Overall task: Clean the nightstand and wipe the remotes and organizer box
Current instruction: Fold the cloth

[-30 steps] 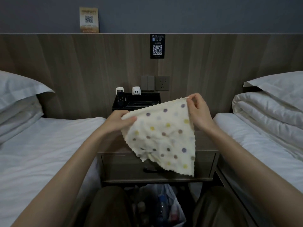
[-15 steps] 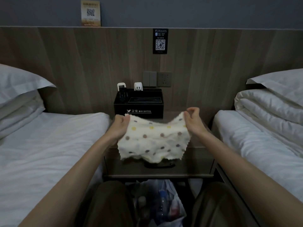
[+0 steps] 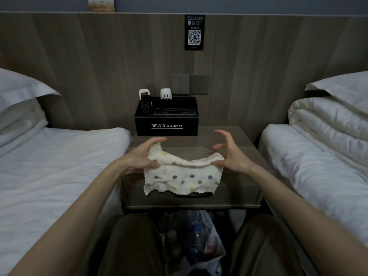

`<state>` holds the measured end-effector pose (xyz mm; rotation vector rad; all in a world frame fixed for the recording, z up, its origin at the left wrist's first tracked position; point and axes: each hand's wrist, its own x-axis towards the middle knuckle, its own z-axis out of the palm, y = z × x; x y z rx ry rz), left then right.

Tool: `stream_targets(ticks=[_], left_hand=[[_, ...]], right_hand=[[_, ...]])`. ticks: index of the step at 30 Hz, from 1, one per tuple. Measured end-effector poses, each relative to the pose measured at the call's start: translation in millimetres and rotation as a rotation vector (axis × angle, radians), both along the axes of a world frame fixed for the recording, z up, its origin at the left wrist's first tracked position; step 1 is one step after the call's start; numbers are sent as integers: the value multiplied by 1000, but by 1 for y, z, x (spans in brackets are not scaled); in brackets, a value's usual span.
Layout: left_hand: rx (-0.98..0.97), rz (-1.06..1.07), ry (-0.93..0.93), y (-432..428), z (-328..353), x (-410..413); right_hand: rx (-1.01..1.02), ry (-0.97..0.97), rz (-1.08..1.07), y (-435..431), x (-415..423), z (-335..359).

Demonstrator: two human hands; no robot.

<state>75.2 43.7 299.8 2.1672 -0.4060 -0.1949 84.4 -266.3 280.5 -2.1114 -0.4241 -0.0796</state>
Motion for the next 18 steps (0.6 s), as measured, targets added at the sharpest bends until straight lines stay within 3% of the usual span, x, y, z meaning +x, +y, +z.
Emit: stream_targets(ticks=[2, 9, 15, 18], left_hand=[[126, 0, -164, 4, 0, 6], [124, 174, -430, 10, 11, 10], [13, 230, -451, 18, 26, 10], [-31, 251, -351, 18, 34, 6]], right_hand=[[-39, -132, -14, -2, 4, -2], [-100, -306, -95, -6, 10, 10], [17, -106, -14, -6, 6, 37], [-76, -156, -88, -5, 1, 40]])
